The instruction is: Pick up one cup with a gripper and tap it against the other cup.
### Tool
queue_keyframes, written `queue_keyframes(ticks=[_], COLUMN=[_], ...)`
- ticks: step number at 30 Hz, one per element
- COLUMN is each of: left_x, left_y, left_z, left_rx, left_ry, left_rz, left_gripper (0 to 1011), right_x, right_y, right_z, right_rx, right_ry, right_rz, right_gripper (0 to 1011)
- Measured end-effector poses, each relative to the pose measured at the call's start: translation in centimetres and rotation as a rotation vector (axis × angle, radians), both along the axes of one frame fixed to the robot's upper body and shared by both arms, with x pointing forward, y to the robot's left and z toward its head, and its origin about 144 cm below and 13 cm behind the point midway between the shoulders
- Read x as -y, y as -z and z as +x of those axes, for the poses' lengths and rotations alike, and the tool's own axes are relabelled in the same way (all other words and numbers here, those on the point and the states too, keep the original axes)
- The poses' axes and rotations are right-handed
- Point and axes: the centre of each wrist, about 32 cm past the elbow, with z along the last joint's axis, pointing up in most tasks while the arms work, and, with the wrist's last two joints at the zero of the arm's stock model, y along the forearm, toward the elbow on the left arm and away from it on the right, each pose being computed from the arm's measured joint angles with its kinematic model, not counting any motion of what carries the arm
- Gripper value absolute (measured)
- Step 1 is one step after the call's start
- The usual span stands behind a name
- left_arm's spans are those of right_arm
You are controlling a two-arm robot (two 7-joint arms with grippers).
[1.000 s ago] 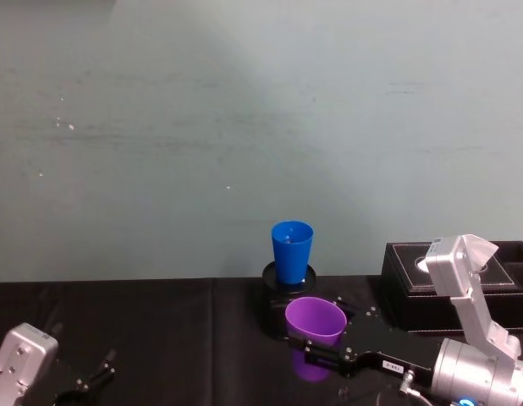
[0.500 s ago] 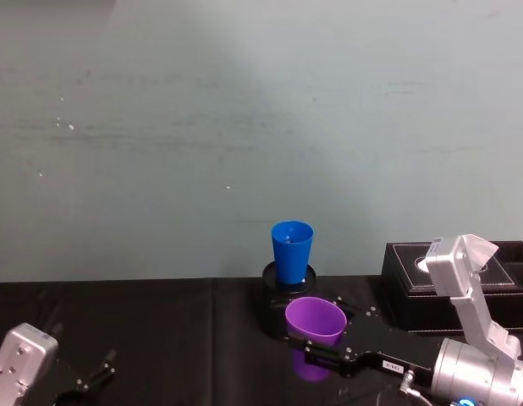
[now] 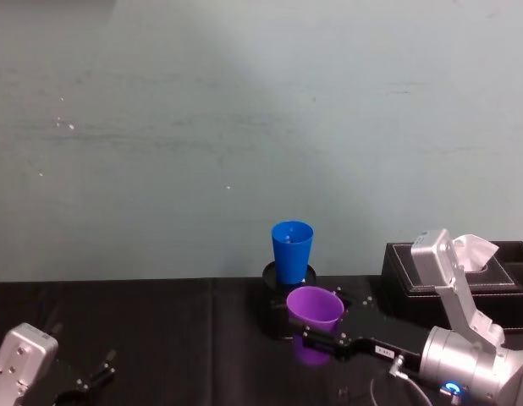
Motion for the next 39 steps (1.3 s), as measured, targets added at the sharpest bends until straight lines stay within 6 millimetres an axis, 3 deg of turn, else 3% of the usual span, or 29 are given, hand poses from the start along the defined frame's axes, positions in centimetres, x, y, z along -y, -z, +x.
queue_keyframes(ticks=[39], left_x=[0.0], left_y=[0.0], left_z=[0.0], left_rx=[0.000], left_ry=[0.000], left_rz=[0.000], left_gripper=[1000], right_x=[-2.6], right_y=[1.0], right_z=[5.5], right_rx=[-0.007], right_ry=[0.168], right_rz=[0.055], right_gripper=[735])
